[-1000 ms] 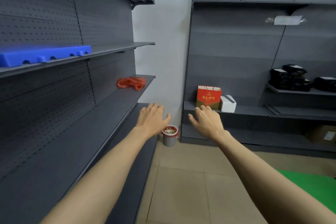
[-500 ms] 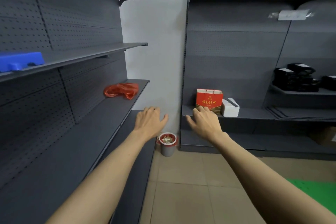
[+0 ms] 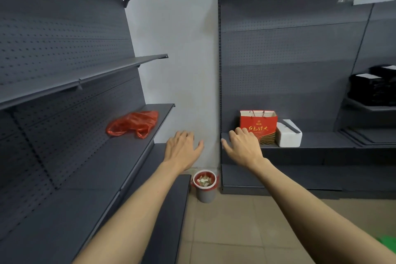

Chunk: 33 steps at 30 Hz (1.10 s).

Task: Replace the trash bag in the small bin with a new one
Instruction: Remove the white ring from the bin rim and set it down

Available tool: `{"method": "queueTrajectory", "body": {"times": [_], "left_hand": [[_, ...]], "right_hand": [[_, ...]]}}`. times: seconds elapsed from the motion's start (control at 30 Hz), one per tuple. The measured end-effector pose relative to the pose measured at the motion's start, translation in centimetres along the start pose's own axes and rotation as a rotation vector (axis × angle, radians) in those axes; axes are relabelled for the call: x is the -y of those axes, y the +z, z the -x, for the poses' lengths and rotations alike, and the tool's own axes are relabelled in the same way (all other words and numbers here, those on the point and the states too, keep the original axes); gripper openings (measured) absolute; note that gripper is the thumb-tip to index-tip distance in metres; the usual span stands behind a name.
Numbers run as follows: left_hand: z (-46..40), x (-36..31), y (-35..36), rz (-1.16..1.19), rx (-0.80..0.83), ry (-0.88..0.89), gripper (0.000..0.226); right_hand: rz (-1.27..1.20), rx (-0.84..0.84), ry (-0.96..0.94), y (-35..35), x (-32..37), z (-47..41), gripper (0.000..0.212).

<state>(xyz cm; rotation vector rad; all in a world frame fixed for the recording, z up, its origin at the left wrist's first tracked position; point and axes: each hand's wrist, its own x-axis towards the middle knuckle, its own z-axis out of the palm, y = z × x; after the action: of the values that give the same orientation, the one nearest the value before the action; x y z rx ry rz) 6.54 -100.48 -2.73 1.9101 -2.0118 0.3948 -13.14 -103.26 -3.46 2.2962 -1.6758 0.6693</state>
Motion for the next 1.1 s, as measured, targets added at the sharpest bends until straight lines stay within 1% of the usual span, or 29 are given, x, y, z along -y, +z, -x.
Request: {"method": "queueTrajectory", "body": {"times": [0.27, 0.47, 0.77, 0.93, 1.1], "left_hand": [[-8.9, 1.7, 7.0, 0.003, 0.048, -0.026, 0.047], [-16.3, 3.8, 12.1, 0.02, 0.073, -0.016, 0.048], [-28.9, 8.4, 19.3, 0.057, 0.089, -0.003, 0.048], [-33.7, 9.9, 24.3, 0.077, 0.158, 0.002, 0.048], [-37.4, 10.7, 29.0, 0.072, 0.214, 0.011, 0.049]], "right_hand": [[-0.025, 0.055, -0.007, 7.4, -3.3, -8.3, 0.045], [0.008, 0.076, -0.004, 12.7, -5.0, -15.3, 0.045], [0.035, 0.134, 0.023, 19.9, -5.4, -27.9, 0.043], [0.021, 0.21, 0.054, 25.1, -6.4, -31.6, 0.045], [0.018, 0.25, 0.089, 29.5, -8.3, -35.3, 0.045]]}}
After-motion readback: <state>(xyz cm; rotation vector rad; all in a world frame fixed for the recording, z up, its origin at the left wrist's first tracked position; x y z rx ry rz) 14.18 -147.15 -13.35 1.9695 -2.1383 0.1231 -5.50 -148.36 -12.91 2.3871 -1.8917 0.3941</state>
